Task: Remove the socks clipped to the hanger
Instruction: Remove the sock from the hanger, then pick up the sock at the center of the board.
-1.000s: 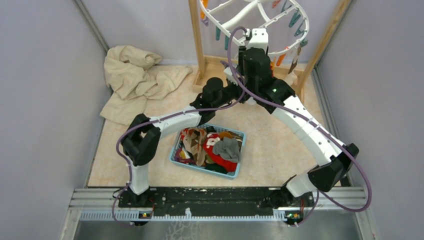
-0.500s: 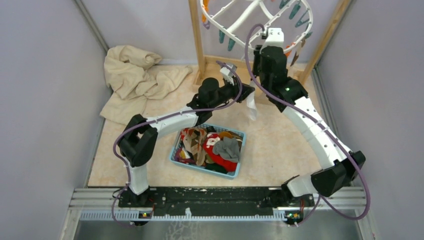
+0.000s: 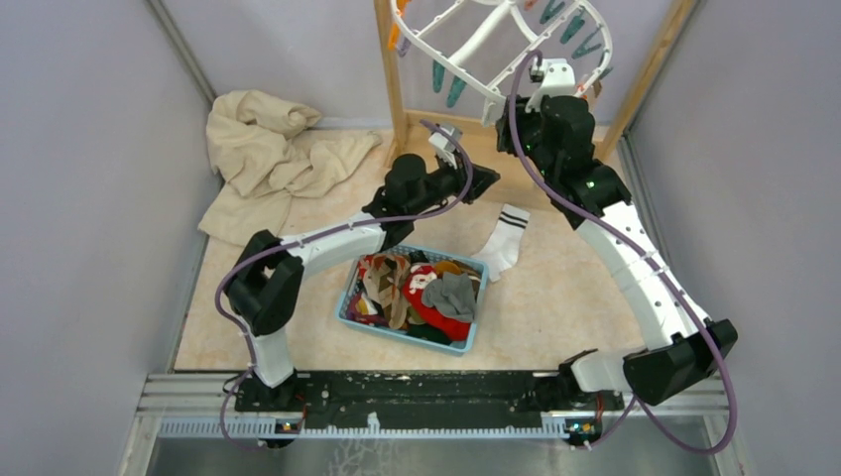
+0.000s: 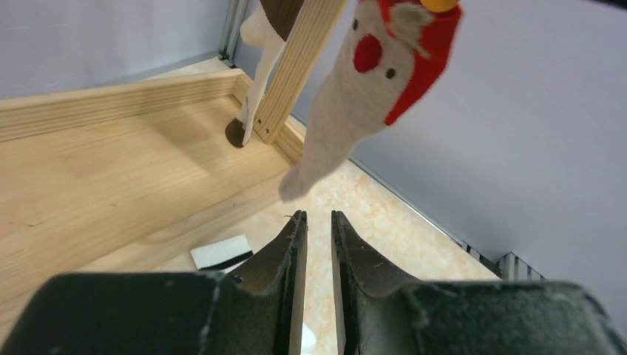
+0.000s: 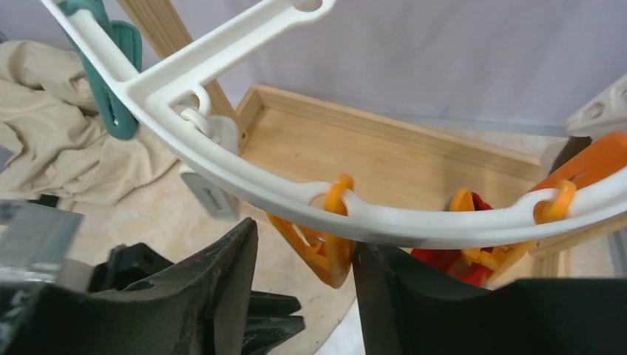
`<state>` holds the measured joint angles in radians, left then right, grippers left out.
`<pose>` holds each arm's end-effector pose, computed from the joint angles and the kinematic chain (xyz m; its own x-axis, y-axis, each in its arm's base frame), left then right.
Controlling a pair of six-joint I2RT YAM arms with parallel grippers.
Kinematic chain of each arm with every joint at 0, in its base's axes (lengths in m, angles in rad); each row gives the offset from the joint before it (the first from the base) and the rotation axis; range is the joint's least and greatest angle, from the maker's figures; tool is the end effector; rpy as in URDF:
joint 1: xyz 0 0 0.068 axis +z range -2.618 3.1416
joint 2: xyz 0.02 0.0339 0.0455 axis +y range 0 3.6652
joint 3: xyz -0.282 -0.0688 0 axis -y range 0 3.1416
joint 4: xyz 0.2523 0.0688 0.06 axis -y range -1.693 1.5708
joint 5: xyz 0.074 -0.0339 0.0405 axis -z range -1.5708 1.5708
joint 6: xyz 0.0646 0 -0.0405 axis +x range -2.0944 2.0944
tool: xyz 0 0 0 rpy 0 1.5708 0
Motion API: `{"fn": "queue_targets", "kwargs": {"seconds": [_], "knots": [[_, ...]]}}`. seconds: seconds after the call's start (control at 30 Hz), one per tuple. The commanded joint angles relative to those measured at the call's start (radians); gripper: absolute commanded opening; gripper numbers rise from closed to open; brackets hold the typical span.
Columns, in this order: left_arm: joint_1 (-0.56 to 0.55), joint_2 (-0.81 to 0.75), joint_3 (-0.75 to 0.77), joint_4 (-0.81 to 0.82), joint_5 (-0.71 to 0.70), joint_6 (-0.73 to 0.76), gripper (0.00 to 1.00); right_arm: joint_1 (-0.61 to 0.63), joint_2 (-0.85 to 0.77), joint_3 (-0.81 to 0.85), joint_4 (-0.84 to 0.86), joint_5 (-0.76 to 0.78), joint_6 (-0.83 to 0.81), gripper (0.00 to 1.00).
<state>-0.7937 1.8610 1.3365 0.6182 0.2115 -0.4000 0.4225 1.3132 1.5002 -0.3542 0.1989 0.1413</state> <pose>0.3309 -0.3558 0.3221 -0.2681 -0.2704 -0.9247 0.8026 0.4682 -0.3696 0.2974 0.1197 0.4692 -0.1819 0.0696 -0.9809 -0.2006 0.9739 0.1063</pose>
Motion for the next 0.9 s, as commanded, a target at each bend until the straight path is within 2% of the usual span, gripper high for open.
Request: {"fn": "queue_targets", "kwargs": {"seconds": [0.0, 0.17, 0.27, 0.33, 0.57, 0.87], "knots": [[0.018, -0.082, -0.025, -0.039, 0.014, 0.008, 0.24, -0.007, -0.017, 0.052, -0.098, 0.029, 0.023, 0.52], [0.022, -0.066, 0.016, -0.188, 0.044, 0.01, 0.26, -0.007, -0.123, -0.084, -0.129, 0.077, 0.077, 0.55], [0.022, -0.036, 0.053, -0.289, 0.069, -0.009, 0.4, -0.007, -0.167, -0.112, -0.17, 0.108, 0.108, 0.59], [0.021, -0.02, 0.072, -0.339, 0.081, -0.017, 0.42, -0.007, -0.192, -0.13, -0.206, 0.114, 0.143, 0.61], [0.022, -0.068, 0.017, -0.375, 0.004, -0.019, 0.57, -0.007, -0.177, -0.248, -0.304, 0.059, 0.271, 0.62], [0.031, -0.156, 0.009, -0.449, -0.048, 0.03, 0.73, -0.007, -0.13, -0.48, -0.279, 0.056, 0.368, 0.65]]}}
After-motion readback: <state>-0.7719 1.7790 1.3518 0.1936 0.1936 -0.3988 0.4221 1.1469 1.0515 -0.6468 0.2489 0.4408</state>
